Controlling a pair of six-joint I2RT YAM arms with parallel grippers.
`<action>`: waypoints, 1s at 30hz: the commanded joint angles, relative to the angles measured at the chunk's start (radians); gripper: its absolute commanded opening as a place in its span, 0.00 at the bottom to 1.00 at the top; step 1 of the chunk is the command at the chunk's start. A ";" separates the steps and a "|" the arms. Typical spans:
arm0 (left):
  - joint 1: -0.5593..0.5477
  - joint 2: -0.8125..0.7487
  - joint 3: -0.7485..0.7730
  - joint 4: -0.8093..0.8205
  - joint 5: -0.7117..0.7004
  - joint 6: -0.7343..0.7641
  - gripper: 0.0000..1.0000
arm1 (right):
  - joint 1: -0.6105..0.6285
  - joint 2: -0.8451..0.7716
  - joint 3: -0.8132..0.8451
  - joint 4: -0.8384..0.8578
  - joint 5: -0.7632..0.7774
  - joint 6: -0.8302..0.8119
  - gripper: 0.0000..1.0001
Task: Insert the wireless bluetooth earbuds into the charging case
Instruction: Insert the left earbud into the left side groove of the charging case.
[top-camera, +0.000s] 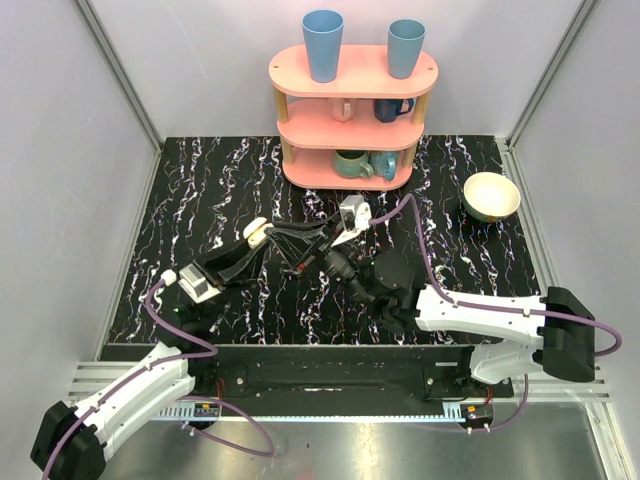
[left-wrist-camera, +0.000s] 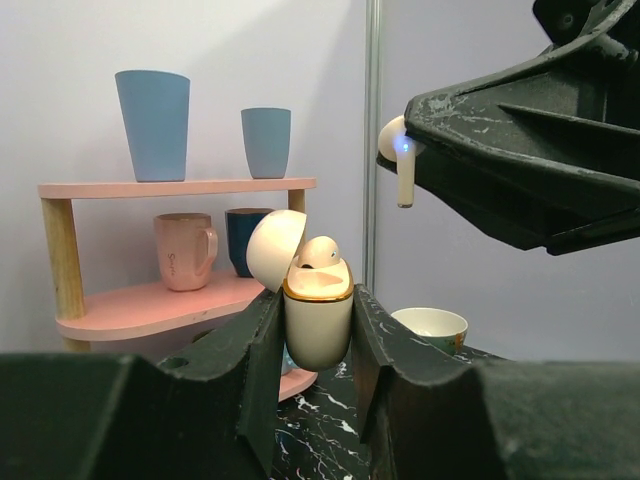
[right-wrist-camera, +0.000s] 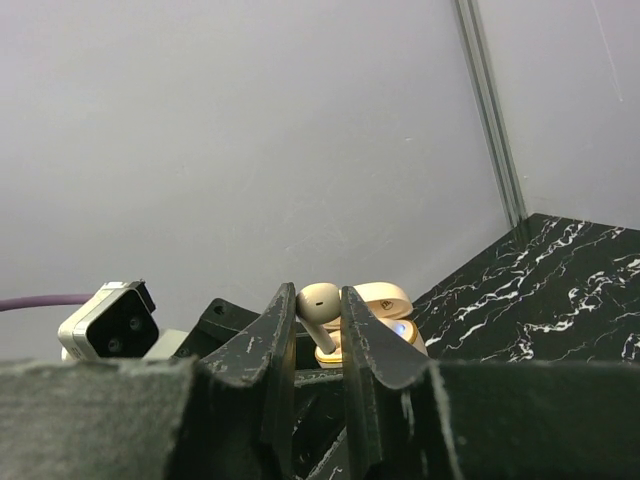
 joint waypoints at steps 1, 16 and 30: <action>-0.007 0.012 0.002 0.086 0.013 0.017 0.00 | 0.011 0.026 0.045 0.078 0.014 -0.014 0.16; -0.008 0.021 0.009 0.091 0.027 0.006 0.00 | 0.012 0.116 0.103 0.097 0.000 -0.026 0.15; -0.010 0.024 0.016 0.103 0.007 -0.008 0.00 | 0.016 0.136 0.100 0.098 -0.003 -0.025 0.14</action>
